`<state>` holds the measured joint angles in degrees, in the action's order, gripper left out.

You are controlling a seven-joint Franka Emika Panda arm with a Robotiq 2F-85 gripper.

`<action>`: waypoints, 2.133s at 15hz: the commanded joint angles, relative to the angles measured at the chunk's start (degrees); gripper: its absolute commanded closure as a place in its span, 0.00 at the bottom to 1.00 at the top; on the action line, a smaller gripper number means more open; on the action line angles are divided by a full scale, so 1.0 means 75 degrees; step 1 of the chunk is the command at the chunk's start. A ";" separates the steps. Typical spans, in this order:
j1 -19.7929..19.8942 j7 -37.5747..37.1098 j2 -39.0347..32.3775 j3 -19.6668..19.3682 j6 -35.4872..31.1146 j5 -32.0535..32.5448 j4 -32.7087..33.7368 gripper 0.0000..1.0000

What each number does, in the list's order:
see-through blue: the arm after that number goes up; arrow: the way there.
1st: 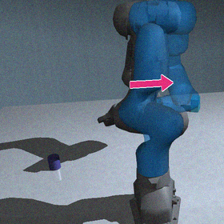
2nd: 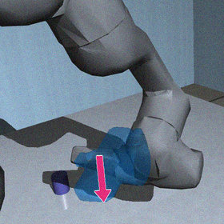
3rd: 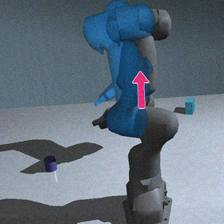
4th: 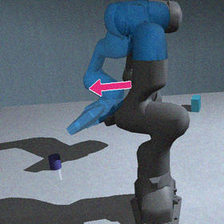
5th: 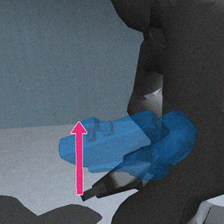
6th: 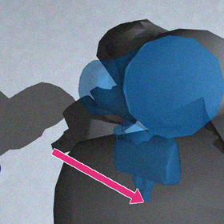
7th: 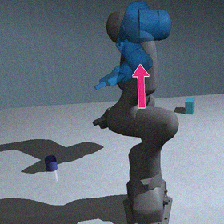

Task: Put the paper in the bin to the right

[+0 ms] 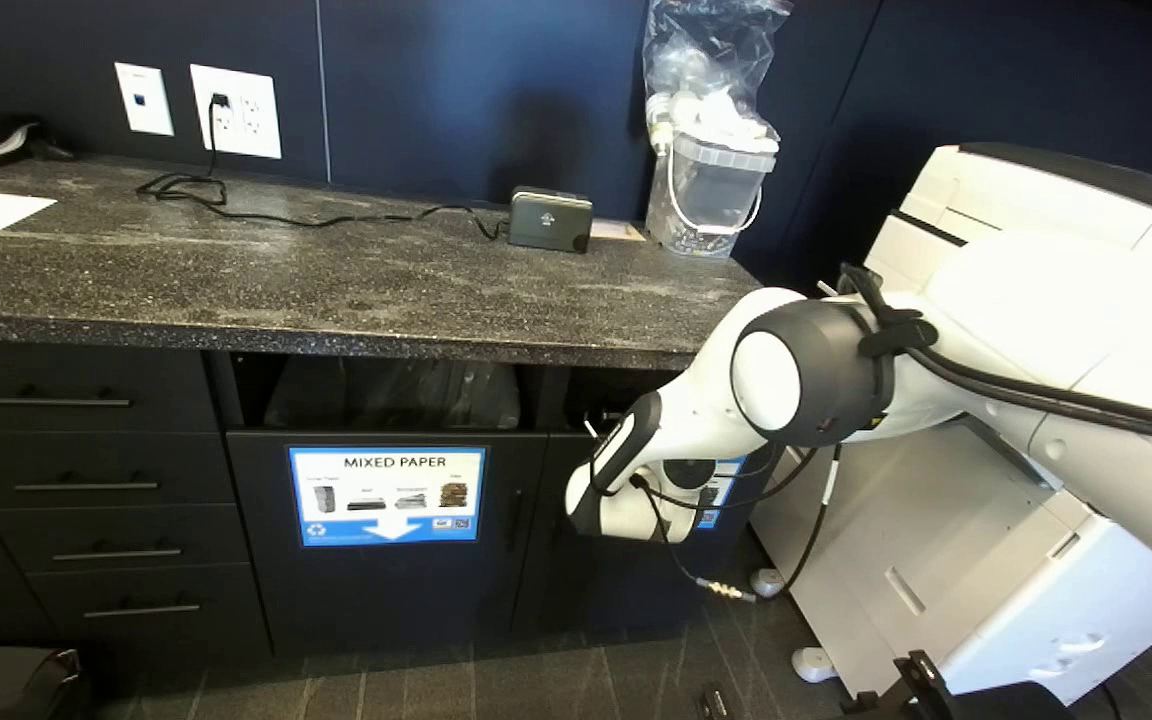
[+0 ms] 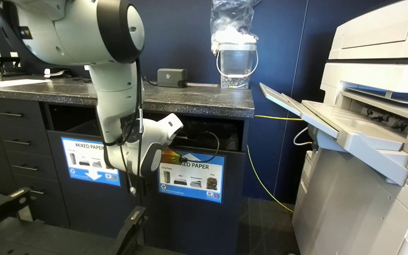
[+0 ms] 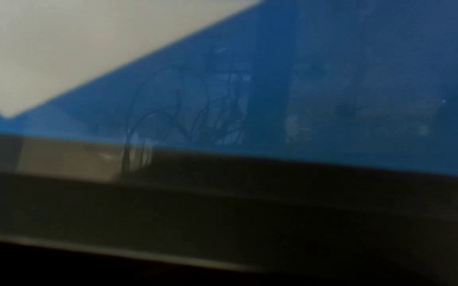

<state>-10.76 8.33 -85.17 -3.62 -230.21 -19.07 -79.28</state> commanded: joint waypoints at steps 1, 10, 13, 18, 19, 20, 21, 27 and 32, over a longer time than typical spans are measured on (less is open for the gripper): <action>-0.0237 0.0409 0.0077 0.0138 -0.0489 -0.0633 -0.0250 0.00; -0.0427 0.0637 0.1511 0.0551 -0.1068 -0.1152 -0.2250 0.00; -0.0450 0.0665 0.2317 0.0686 -0.1002 -0.1387 -0.3279 0.00; -0.0433 0.0451 0.3946 0.0921 0.0075 -0.1450 -0.5147 0.00; -0.0472 0.0407 0.4280 0.0913 0.0317 -0.1461 -0.5515 0.00; -0.0538 0.0418 0.4705 0.0909 0.0716 -0.1556 -0.5893 0.00; -0.0385 0.0705 0.5128 0.1155 0.0986 -0.1761 -0.6266 0.00; -0.1515 0.1168 0.7567 0.0361 0.4165 -0.3219 -0.8010 0.00; -0.3840 0.1973 0.9266 -0.2332 0.7073 -0.3501 -0.9589 0.00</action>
<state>-30.10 21.89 -24.04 -9.85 -186.13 -48.57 -142.50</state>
